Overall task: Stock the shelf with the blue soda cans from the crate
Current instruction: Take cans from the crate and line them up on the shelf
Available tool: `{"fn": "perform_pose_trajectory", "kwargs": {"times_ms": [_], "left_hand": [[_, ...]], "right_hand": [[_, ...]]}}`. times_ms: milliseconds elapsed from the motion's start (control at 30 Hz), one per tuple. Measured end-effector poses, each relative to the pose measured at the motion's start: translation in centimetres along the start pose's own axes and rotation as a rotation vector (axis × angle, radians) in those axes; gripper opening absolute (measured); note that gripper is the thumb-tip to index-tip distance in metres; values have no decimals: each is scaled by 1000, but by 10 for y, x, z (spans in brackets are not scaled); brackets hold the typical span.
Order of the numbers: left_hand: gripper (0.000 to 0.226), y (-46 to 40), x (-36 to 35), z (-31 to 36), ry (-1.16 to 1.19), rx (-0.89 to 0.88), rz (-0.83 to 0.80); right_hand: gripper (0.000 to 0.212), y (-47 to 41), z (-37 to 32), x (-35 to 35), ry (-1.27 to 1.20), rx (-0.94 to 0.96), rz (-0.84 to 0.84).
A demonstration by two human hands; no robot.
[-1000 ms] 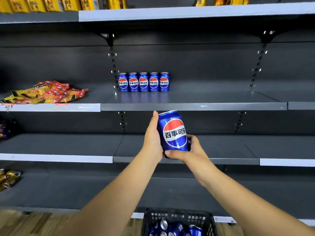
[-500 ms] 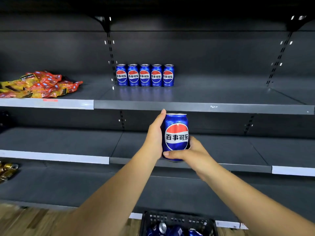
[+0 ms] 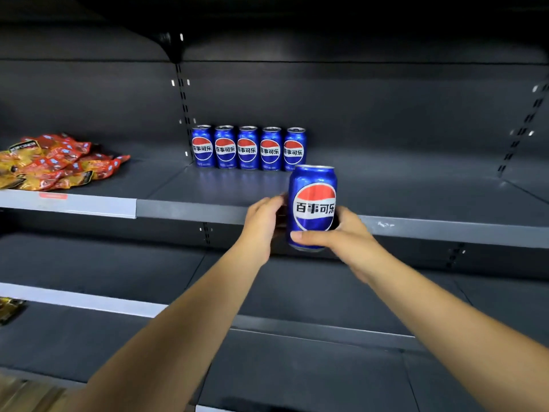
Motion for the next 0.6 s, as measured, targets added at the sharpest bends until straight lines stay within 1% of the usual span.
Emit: {"fn": "perform_pose_trajectory", "kwargs": {"times_ms": [100, 200, 333, 433, 600], "left_hand": [[21, -24, 2, 17, -61, -115, 84], [21, -48, 6, 33, -92, -180, 71], [23, -85, 15, 42, -235, -165, -5], [22, -113, 26, 46, -366, -129, -60], [23, -157, 48, 52, -514, -138, -102]], "right_hand": [[41, -34, -2, 6, 41, 36, 95], [43, -69, -1, 15, 68, 53, 174], [54, -112, 8, 25, 138, 29, 269], [53, -142, 27, 23, 159, -3, 333], [52, -184, 57, 19, 214, -58, 416]]}}
Point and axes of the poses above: each hand's wrist, its own y-axis away from the middle knuckle, its own x-axis out of the back of the hand, z = x × y, the point moved 3 cm from there along -y, towards the middle knuckle, and after that the axes turned 7 degrees about x, right-handed, at the moved point
